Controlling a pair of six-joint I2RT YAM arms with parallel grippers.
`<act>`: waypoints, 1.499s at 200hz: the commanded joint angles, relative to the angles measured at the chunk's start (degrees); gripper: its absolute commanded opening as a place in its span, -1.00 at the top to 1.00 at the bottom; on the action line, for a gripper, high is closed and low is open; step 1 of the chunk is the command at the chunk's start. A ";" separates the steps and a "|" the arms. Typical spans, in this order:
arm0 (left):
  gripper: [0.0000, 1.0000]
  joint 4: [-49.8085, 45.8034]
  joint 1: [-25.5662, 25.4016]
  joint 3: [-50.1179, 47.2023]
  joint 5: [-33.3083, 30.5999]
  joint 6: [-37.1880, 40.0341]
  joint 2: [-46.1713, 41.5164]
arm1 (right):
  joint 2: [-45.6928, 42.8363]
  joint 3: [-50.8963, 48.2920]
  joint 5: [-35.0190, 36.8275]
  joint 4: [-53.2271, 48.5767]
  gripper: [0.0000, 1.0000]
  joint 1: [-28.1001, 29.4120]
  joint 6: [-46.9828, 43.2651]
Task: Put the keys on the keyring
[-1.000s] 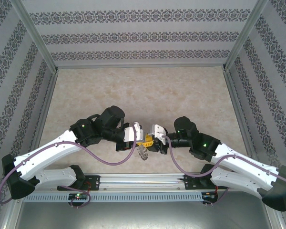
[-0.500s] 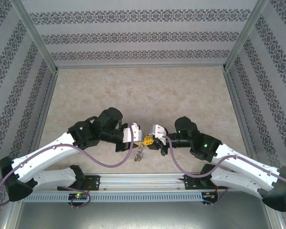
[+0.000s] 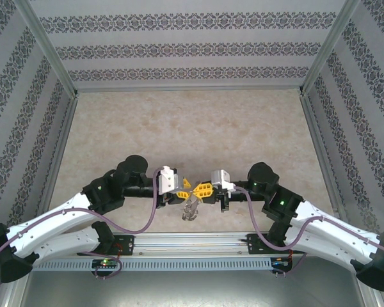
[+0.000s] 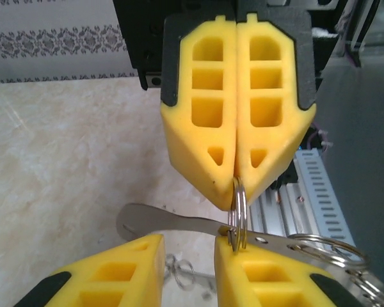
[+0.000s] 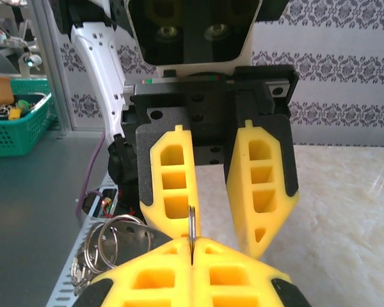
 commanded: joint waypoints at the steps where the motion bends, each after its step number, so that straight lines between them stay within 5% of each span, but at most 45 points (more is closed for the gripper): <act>1: 0.49 9.51 -0.86 -0.70 3.20 -4.10 -1.22 | -0.76 -1.05 -3.06 8.15 1.00 -0.11 2.49; 100: 0.60 12.20 -0.90 -1.30 4.80 -6.00 -3.98 | -0.76 -6.02 -2.71 21.96 1.00 -0.11 8.04; 300: 0.62 13.42 -0.86 0.68 6.29 -5.54 -5.34 | -1.77 -9.56 -1.49 29.85 1.00 -0.20 10.60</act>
